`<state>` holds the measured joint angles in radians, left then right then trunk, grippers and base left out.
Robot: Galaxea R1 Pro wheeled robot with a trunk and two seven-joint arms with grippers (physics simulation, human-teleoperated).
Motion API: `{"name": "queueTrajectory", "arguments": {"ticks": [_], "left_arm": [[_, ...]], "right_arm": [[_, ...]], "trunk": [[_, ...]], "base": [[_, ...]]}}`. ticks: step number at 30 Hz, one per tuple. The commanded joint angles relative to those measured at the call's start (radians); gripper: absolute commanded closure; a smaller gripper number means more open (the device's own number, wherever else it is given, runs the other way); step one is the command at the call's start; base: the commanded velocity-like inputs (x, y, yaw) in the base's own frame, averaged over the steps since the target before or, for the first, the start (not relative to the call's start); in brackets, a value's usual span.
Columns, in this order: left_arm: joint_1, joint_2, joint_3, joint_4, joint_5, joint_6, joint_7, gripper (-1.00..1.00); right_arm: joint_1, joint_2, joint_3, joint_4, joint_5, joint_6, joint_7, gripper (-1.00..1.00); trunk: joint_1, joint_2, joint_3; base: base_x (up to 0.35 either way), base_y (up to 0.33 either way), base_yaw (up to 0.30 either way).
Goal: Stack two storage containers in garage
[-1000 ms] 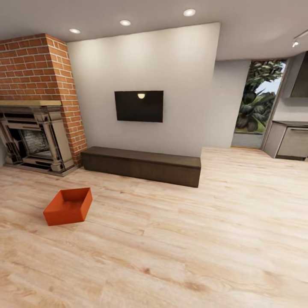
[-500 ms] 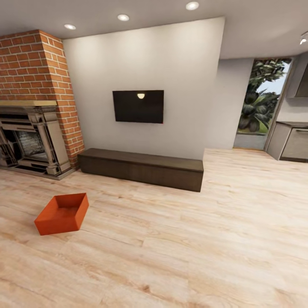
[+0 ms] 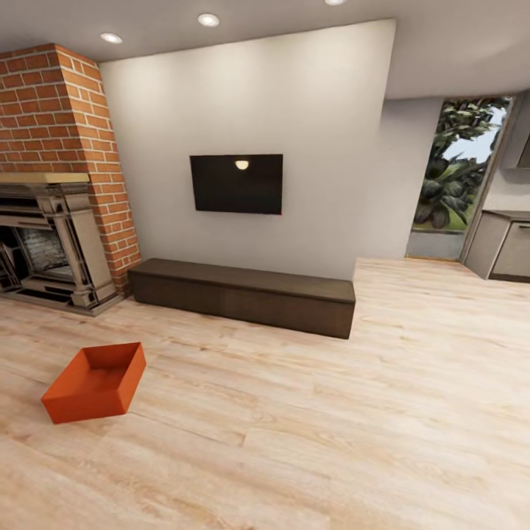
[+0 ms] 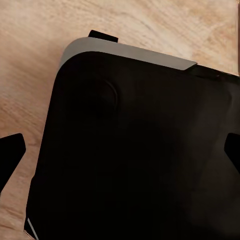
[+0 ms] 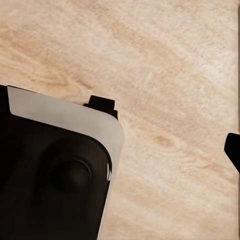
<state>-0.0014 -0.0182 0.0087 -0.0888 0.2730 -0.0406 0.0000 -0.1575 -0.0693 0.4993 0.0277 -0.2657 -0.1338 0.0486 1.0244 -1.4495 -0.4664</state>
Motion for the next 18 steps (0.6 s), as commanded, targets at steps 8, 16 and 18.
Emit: {"name": "queueTrajectory", "arguments": {"ticks": [8,16,18], "left_arm": [[0.000,0.000,0.000,0.000,0.005,-0.002,0.000,-1.00],[0.000,0.000,0.000,0.000,0.005,-0.002,0.000,-1.00],[0.000,0.000,0.000,0.000,0.005,-0.002,0.000,-1.00]], "right_arm": [[-0.001,0.000,0.007,0.003,-0.010,-0.004,0.005,-1.00],[-0.001,0.000,0.007,0.003,-0.010,-0.003,0.006,-1.00],[-0.001,0.000,0.008,0.003,-0.010,-0.003,0.006,-1.00]], "trunk": [[0.001,0.000,-0.001],[0.001,0.000,-0.001],[0.001,0.000,-0.001]], "base": [[0.324,0.000,0.000],[0.324,0.000,0.000],[0.324,0.000,0.000]]}}
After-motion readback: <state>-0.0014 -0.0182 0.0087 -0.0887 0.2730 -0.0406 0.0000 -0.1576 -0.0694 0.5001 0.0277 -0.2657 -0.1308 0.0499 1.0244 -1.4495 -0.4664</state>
